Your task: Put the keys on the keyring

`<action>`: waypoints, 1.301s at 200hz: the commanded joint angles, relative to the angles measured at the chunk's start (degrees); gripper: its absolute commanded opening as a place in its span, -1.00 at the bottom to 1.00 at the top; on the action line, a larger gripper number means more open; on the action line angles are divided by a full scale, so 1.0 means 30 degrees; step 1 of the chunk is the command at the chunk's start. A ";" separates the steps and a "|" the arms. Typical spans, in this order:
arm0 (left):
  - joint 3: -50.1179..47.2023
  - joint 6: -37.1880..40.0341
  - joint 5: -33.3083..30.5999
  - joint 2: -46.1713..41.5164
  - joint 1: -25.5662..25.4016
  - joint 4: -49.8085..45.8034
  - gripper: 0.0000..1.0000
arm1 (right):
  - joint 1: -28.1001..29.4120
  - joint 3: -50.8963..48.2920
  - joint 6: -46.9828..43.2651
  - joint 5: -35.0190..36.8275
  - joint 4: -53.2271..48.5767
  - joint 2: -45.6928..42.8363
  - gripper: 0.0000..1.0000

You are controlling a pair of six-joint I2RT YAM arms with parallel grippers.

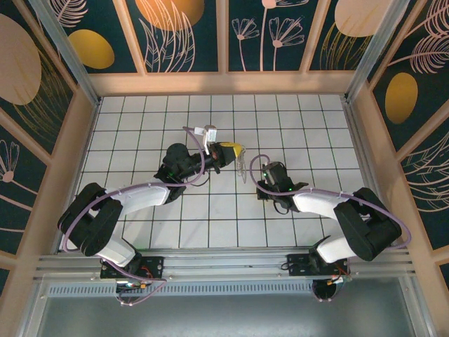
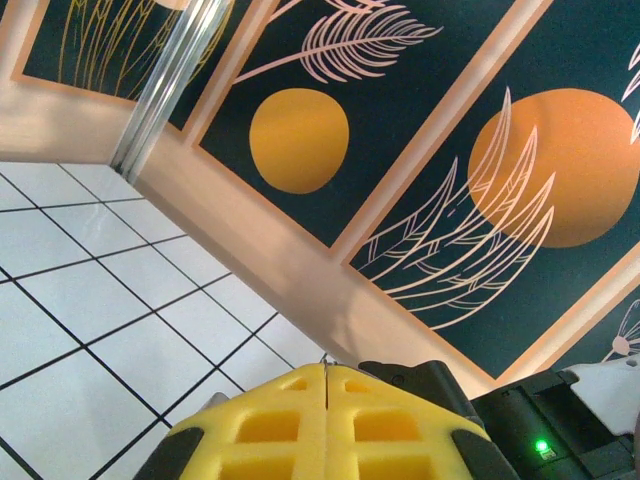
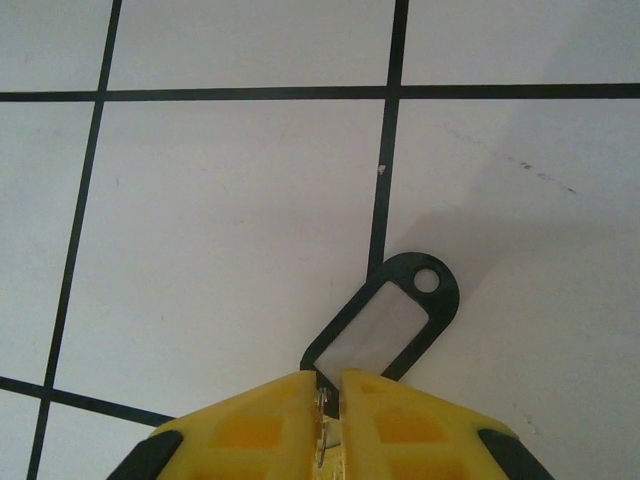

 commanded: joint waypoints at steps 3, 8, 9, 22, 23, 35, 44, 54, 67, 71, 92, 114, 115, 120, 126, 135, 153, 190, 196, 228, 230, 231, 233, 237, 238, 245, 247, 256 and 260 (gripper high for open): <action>0.0518 -0.0221 0.0325 0.0086 -0.0127 0.1422 -1.00 | 0.0162 0.0035 -0.0102 0.0412 -0.0336 0.0050 -0.58; 0.0518 -0.0216 0.0328 0.0086 -0.0129 0.1451 -1.00 | 0.0154 0.0049 -0.0077 0.0440 -0.0335 0.0034 -0.58; 0.0518 -0.0210 0.0338 0.0086 -0.0138 0.1459 -1.00 | 0.0157 0.0035 -0.0075 0.0441 -0.0334 0.0025 -0.58; 0.0520 -0.0253 0.0377 0.0086 -0.0142 0.1478 -1.00 | 0.0150 0.0020 -0.0073 0.0472 -0.0341 0.0003 -0.58; 0.0519 -0.0243 0.0363 0.0101 -0.0144 0.1487 -1.00 | 0.0155 0.0035 -0.0073 0.0472 -0.0337 -0.0005 -0.58; 0.0519 -0.0256 0.0356 0.0115 -0.0132 0.1522 -1.00 | 0.0148 0.0020 -0.0069 0.0443 -0.0305 0.0016 -0.58; 0.0489 -0.0265 0.0347 0.0115 -0.0146 0.1525 -1.00 | 0.0161 0.0006 -0.0101 0.0442 -0.0316 0.0044 -0.59; 0.0489 -0.0270 0.0329 0.0130 -0.0147 0.1554 -1.00 | 0.0160 0.0028 -0.0095 0.0415 -0.0332 0.0083 -0.60; 0.0504 -0.0289 0.0348 0.0115 -0.0143 0.1582 -1.00 | 0.0168 0.0017 -0.0131 0.0387 -0.0330 0.0100 -0.61; 0.0483 -0.0290 0.0327 0.0115 -0.0137 0.1584 -1.00 | 0.0154 0.0020 -0.0128 0.0384 -0.0344 0.0116 -0.61; 0.0518 -0.0320 0.0364 0.0115 -0.0132 0.1604 -1.00 | 0.0158 0.0049 -0.0121 0.0384 -0.0364 0.0125 -0.63; 0.0548 -0.0376 0.0396 0.0117 -0.0146 0.1622 -1.00 | 0.0174 0.0079 -0.0153 0.0327 -0.0365 0.0128 -0.56; 0.0548 -0.0363 0.0387 0.0131 -0.0132 0.1632 -1.00 | 0.0182 0.0079 -0.0157 0.0311 -0.0364 0.0130 -0.56; 0.0548 -0.0356 0.0386 0.0144 -0.0139 0.1640 -1.00 | 0.0189 0.0051 -0.0161 0.0296 -0.0383 0.0131 -0.53; 0.0533 -0.0387 0.0394 0.0159 -0.0146 0.1670 -1.00 | 0.0189 0.0050 -0.0183 0.0267 -0.0372 0.0058 -0.52; 0.0520 -0.0410 0.0412 0.0189 -0.0145 0.1722 -1.00 | 0.0212 0.0005 -0.0231 0.0194 -0.0325 -0.0004 -0.49; 0.0518 -0.0497 0.0466 0.0261 -0.0143 0.1818 -1.00 | 0.0278 -0.0148 -0.0306 0.0069 -0.0166 -0.0258 -0.47; 0.0533 -0.0536 0.0471 0.0335 -0.0145 0.1880 -1.00 | 0.0327 -0.0302 -0.0425 -0.0143 -0.0083 -0.0453 -0.47; 0.0577 -0.0549 0.0476 0.0349 -0.0147 0.1885 -1.00 | 0.0344 -0.0275 -0.0454 -0.0147 -0.0090 -0.0426 -0.47; 0.0602 -0.0584 0.0473 0.0350 -0.0146 0.1964 -1.00 | 0.0470 -0.0141 -0.0311 0.0343 -0.0261 -0.0222 -0.48; 0.0605 -0.0599 0.0482 0.0350 -0.0147 0.1964 -1.00 | 0.0480 -0.0130 -0.0308 0.0388 -0.0271 -0.0219 -0.49; 0.0591 -0.0592 0.0489 0.0350 -0.0147 0.1965 -1.00 | 0.0482 -0.0128 -0.0308 0.0401 -0.0273 -0.0219 -0.49; 0.0595 -0.0594 0.0479 0.0357 -0.0147 0.1965 -1.00 | 0.0476 -0.0127 -0.0308 0.0425 -0.0289 -0.0197 -0.49; 0.0602 -0.0611 0.0470 0.0350 -0.0134 0.1961 -1.00 | 0.0479 -0.0104 -0.0280 0.0452 -0.0312 -0.0166 -0.49; 0.0604 -0.0598 0.0468 0.0350 -0.0125 0.1948 -1.00 | 0.0467 -0.0101 -0.0279 0.0477 -0.0323 -0.0178 -0.49; 0.0593 -0.0589 0.0482 0.0350 -0.0135 0.1964 -1.00 | 0.0481 -0.0050 -0.0251 0.0570 -0.0388 -0.0100 -0.50; 0.0603 -0.0601 0.0485 0.0350 -0.0129 0.1964 -1.00 | 0.0497 -0.0012 -0.0249 0.0584 -0.0413 -0.0079 -0.51; 0.0580 -0.0587 0.0466 0.0350 -0.0144 0.1984 -1.00 | 0.0512 0.0034 -0.0249 0.0654 -0.0487 -0.0010 -0.52; 0.0605 -0.0600 0.0473 0.0350 -0.0132 0.1982 -1.00 | 0.0526 0.0063 -0.0249 0.0697 -0.0502 0.0009 -0.53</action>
